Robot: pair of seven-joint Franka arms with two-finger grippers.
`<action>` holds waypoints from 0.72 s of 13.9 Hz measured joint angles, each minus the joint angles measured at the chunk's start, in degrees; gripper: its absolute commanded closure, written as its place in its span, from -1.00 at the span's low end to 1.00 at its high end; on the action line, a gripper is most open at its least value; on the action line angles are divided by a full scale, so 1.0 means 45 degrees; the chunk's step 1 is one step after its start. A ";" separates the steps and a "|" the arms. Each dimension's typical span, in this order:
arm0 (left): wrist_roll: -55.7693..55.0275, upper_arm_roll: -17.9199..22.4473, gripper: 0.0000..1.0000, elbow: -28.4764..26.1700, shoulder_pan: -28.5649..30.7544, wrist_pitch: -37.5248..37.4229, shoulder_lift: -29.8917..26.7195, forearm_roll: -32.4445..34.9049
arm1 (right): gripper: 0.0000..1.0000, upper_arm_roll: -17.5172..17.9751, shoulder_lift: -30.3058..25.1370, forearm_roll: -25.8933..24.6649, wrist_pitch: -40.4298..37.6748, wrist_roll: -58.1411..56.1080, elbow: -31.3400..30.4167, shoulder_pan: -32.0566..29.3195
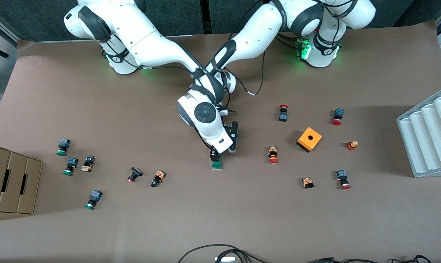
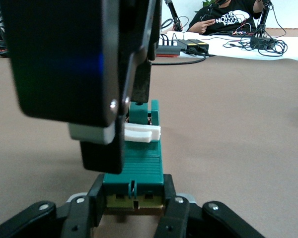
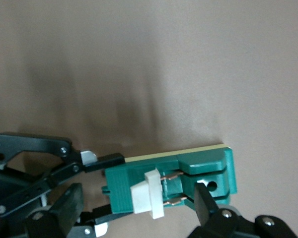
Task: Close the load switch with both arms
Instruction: 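Grasp the white switch handle with the right gripper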
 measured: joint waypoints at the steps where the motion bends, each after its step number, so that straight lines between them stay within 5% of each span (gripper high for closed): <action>1: 0.0000 0.0000 0.38 0.0000 0.0000 -0.0001 0.0000 0.0001 | -0.98 -0.0013 0.0009 -0.0357 0.0138 0.0006 0.0000 0.0000; 10: 0.0000 0.0000 0.37 0.0000 -0.0001 -0.0005 0.0002 0.0004 | -0.93 -0.0067 0.0155 -0.0946 0.0625 0.0012 0.0000 -0.0001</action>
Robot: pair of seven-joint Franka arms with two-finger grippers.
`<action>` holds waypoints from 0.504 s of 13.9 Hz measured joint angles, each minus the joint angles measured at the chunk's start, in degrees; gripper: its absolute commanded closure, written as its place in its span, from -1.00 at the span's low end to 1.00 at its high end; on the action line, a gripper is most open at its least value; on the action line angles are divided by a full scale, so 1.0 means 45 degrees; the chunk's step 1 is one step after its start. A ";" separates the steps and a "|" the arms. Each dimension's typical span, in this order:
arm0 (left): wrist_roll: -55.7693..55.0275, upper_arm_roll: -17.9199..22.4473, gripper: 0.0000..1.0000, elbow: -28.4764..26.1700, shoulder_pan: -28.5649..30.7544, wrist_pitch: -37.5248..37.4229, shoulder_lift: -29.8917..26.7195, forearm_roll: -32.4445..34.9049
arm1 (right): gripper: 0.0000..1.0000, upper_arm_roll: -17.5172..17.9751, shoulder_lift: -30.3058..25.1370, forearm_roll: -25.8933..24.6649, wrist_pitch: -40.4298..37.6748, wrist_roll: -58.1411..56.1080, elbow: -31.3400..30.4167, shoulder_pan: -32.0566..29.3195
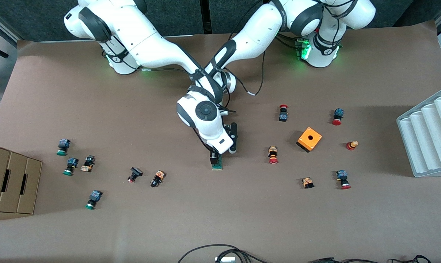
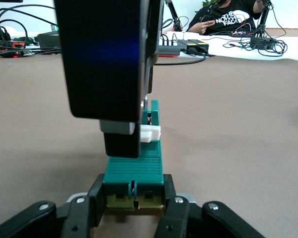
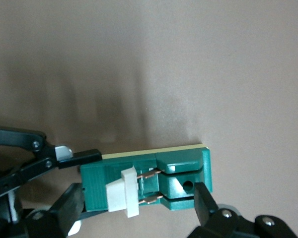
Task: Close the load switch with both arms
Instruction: 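Grasp the white switch handle with the right gripper, then swing the white handle down toward the switch base with the right gripper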
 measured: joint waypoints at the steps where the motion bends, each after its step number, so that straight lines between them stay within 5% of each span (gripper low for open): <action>1: 0.0000 0.0000 0.37 0.0000 0.0000 0.0000 0.0000 0.0000 | -0.93 -0.0019 0.0053 -0.0001 0.0149 -0.0002 0.0000 -0.0003; 7: 0.0000 0.0000 0.37 0.0000 0.0000 -0.0003 0.0001 0.0004 | -0.95 -0.0039 0.0286 -0.0005 0.0719 -0.0006 0.0000 -0.0015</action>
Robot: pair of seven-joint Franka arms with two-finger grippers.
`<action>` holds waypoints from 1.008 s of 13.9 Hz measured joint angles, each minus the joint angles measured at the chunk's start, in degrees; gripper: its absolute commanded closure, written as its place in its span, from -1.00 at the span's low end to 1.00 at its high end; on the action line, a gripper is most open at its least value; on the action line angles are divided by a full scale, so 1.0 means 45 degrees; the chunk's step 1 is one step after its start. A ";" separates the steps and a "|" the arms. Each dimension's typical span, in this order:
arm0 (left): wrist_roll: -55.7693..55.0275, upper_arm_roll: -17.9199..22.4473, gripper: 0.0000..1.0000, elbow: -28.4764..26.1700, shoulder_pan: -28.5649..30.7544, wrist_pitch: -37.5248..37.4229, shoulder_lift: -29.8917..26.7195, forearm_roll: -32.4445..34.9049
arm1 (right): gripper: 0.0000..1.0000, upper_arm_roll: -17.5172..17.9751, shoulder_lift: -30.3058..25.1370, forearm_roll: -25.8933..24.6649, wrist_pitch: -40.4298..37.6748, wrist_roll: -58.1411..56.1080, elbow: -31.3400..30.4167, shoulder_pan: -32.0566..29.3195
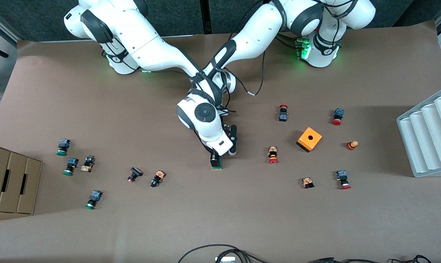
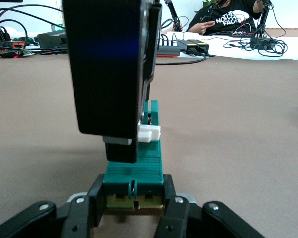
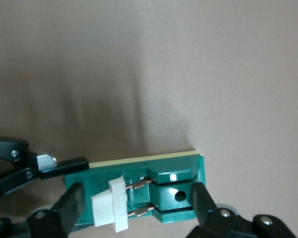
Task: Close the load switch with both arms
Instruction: 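Swing the white handle down toward the switch base with the right gripper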
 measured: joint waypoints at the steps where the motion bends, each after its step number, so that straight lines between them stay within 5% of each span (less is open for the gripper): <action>1: 0.0000 0.0000 0.37 0.0000 0.0000 0.0000 0.0000 0.0001 | -0.95 0.0000 0.0000 0.0000 0.0000 0.0000 0.0000 0.0000; 14: 0.0000 0.0003 0.37 0.0000 0.0002 -0.0006 0.0005 0.0022 | -0.45 0.0020 -0.0076 -0.0979 -0.0005 -0.0027 0.0005 -0.0072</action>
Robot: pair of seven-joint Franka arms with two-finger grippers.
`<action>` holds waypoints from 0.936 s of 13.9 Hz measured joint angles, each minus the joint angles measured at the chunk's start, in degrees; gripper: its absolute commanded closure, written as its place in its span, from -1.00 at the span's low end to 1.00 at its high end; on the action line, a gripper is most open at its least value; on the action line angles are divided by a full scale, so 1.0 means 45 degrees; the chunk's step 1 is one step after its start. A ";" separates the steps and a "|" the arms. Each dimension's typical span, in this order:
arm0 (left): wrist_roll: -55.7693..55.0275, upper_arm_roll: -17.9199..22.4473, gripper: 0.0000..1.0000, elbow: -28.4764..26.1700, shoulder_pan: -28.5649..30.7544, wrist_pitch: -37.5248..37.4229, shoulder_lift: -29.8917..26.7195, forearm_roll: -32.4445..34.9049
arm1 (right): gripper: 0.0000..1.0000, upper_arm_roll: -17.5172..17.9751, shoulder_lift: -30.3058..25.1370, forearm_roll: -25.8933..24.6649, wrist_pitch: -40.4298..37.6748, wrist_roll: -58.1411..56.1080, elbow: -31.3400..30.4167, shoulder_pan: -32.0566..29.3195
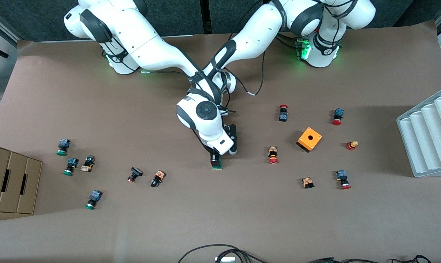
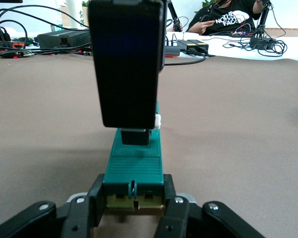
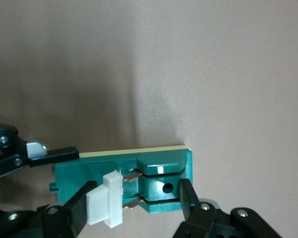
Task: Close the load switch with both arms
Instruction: 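Swing the white handle down toward the switch base with the right gripper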
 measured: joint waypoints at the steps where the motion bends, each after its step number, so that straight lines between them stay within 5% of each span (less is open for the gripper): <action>1: 0.0000 0.0000 0.37 0.0000 0.0000 0.0000 0.0000 0.0001 | -0.45 -0.0003 0.0005 -0.0049 0.0022 -0.0001 0.0002 -0.0022; 13: 0.0000 0.0000 0.37 0.0000 0.0000 -0.0001 0.0000 0.0001 | -0.43 -0.0013 -0.0033 -0.0065 0.0026 0.0000 0.0107 -0.0111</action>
